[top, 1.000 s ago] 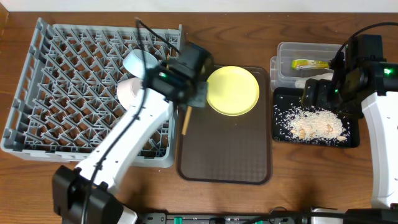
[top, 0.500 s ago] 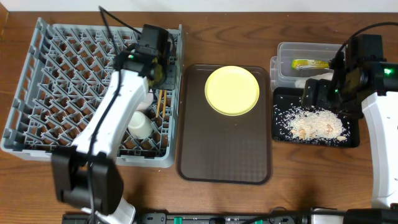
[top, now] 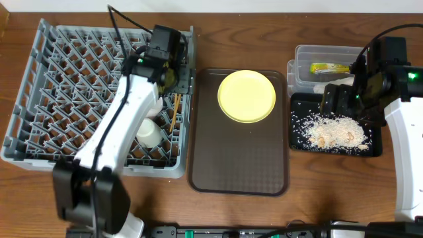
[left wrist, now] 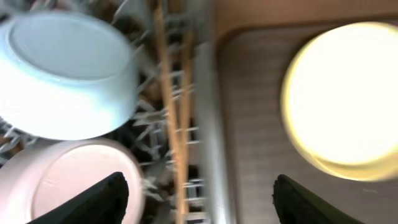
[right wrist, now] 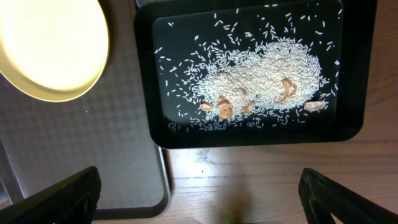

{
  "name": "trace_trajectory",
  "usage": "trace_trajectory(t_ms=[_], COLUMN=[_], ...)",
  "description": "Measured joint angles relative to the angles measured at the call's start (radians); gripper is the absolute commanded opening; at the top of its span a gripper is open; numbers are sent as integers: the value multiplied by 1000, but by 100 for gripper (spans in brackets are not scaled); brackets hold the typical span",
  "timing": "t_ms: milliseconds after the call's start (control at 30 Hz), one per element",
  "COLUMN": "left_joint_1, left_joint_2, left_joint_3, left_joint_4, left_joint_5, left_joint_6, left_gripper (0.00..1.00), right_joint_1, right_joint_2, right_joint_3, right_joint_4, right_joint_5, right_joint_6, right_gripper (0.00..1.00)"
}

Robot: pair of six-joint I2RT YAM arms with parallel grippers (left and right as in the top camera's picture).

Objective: Sort waste into correct bins and load items into the dishwasher
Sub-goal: 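Move the left gripper to the yellow plate and grasp its rim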

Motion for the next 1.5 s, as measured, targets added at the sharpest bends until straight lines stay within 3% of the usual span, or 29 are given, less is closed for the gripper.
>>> trace_trajectory(t_ms=[267,533,900,1000,1067,1233,1300,1500], left_joint_1=[-175,-357,-459,-463,-462,-462,-462,-462], left_joint_2=[-26,98,316,381,410,414,414,411], left_joint_3=[5,5,5,5,5,14,15,24], left_joint_4=[48,137,260,258,242,185,167,153], left_joint_5=[109,126,126,126,125,119,118,118], left_joint_6=[105,257,295,296,296,306,290,291], left_gripper=[79,79,76,71,63,20,13,8], right_joint_1=[0,0,0,0,0,0,0,0], right_joint_2=[0,0,0,0,0,0,0,0], right_joint_3=[0,0,0,0,0,0,0,0], right_joint_4=[0,0,0,0,-1,-1,-1,-2], right_joint_5=[0,0,0,0,0,0,0,0], right_joint_6=[1,1,1,1,1,1,1,1], right_gripper=[99,99,99,99,99,99,99,99])
